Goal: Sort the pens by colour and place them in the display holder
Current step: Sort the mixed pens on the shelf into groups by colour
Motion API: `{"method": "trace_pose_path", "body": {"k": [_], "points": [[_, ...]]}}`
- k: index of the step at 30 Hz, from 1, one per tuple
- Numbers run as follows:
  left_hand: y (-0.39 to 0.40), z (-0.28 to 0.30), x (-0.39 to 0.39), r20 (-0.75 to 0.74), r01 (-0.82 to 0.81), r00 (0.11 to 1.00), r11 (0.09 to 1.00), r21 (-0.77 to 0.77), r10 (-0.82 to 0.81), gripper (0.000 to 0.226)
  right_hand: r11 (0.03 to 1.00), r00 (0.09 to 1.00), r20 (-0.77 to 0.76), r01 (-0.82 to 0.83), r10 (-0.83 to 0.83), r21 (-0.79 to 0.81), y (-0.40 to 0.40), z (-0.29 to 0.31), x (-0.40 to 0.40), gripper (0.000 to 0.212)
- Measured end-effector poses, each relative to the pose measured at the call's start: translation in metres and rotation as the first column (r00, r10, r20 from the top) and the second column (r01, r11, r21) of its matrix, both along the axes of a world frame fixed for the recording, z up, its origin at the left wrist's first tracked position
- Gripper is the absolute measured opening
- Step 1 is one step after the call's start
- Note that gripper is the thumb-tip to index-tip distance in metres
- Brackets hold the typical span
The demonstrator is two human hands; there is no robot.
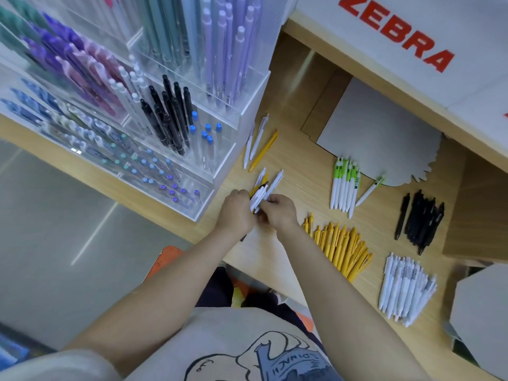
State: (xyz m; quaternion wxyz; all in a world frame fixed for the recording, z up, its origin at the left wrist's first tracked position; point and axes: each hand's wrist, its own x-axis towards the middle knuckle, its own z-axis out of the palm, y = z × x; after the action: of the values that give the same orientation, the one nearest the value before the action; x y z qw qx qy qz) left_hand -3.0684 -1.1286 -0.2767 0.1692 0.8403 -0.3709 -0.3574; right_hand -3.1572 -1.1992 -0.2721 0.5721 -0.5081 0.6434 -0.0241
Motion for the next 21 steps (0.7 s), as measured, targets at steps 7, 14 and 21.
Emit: {"method": "trace_pose_path", "body": {"k": [7, 14, 21], "points": [[0.009, 0.014, 0.019, -0.246, -0.055, 0.968, 0.998, -0.027, 0.046, 0.028, 0.985, 0.972, 0.192, 0.112, -0.136, 0.129, 0.003, 0.018, -0.006, 0.01], [0.021, 0.027, 0.033, -0.816, -0.186, 0.568, 0.983, 0.0, 0.108, 0.025, 0.971, 0.923, 0.351, 0.082, -0.16, 0.226, 0.001, 0.053, -0.026, 0.008], [0.028, 0.055, 0.019, -0.941, -0.311, 0.298, 0.948, 0.063, 0.16, 0.023, 0.985, 0.921, 0.379, 0.024, -0.087, 0.168, 0.007, 0.088, -0.075, 0.025]]}}
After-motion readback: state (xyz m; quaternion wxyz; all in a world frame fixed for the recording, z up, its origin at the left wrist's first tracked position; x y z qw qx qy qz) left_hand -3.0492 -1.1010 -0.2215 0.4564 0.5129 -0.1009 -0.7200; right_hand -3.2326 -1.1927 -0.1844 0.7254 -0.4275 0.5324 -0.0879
